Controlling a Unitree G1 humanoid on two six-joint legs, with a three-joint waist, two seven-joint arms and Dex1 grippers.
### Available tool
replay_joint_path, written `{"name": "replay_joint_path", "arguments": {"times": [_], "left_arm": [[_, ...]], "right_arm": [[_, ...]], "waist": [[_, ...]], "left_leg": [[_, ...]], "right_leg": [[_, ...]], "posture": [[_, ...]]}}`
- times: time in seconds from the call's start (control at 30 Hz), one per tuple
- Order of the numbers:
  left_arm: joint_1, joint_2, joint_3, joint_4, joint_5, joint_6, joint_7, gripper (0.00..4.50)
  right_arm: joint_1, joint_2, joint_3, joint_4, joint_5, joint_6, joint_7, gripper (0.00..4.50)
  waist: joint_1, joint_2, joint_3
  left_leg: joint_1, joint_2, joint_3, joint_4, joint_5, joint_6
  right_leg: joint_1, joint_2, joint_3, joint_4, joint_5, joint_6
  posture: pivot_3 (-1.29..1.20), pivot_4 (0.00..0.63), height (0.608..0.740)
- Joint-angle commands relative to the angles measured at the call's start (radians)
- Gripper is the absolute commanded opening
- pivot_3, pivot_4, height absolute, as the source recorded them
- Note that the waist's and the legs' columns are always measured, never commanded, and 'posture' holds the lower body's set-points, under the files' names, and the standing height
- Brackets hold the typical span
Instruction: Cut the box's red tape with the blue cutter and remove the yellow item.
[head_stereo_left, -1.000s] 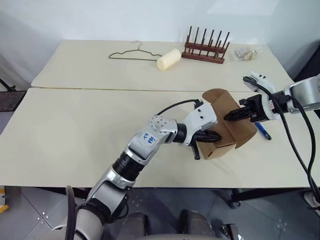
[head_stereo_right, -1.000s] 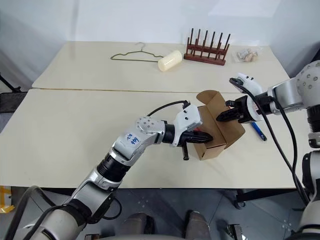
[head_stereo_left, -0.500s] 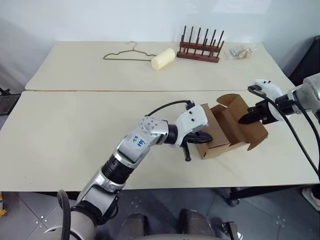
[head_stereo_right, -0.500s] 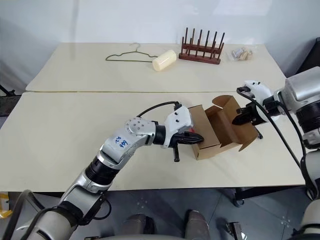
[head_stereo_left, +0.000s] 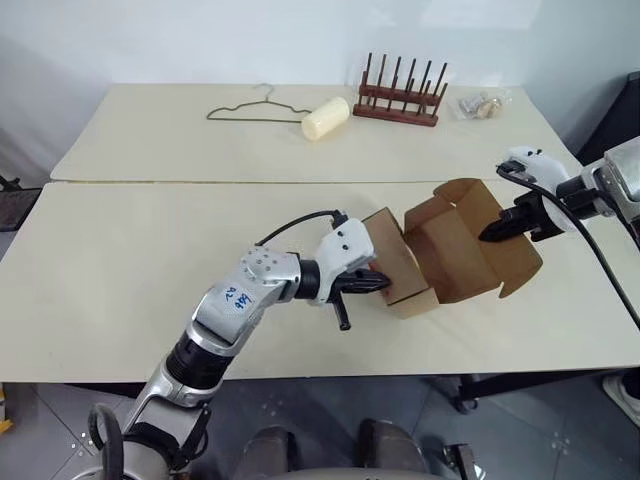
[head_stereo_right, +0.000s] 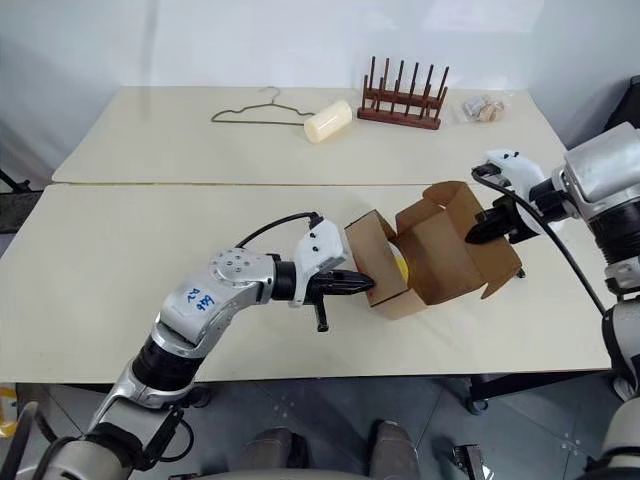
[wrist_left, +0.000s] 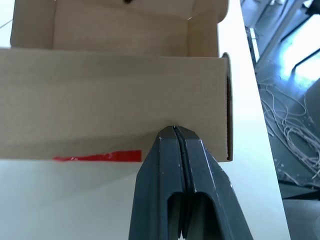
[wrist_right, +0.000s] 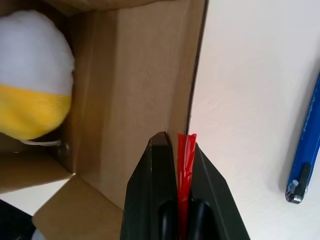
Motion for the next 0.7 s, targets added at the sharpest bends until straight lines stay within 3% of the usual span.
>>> {"name": "replay_joint_path", "arguments": {"times": [0.03,0.43,0.7], "left_arm": [[0.035,0.031,0.008,0.008,0.017,0.098,0.062,0.00],[0.084,0.071,0.015,-0.084,-0.026,0.189,0.094,0.00],[0.052,0.057,0.033,-0.065,-0.024,0.160,0.137,0.00]], "right_arm": [[0.026,0.039,-0.035,-0.093,0.055,0.068,0.018,0.01],[0.169,0.102,-0.209,-0.241,0.095,0.217,-0.132,0.01],[0.195,0.172,-0.289,-0.245,0.100,0.217,-0.249,0.01]], "waist": [[-0.002,0.000,0.000],[-0.001,0.003,0.002],[0.027,0.006,0.007]], "left_leg": [[0.000,0.000,0.000,0.000,0.000,0.000],[0.001,-0.001,0.001,-0.001,-0.001,-0.003],[-0.016,-0.004,0.006,-0.001,0.001,-0.003]], "right_leg": [[0.000,0.000,0.000,0.000,0.000,0.000],[-0.001,0.002,-0.002,0.002,-0.002,-0.004],[-0.019,0.002,-0.006,0.007,-0.001,-0.002]], "posture": [[0.00,0.150,0.740],[0.00,0.150,0.740],[0.00,0.150,0.740]]}}
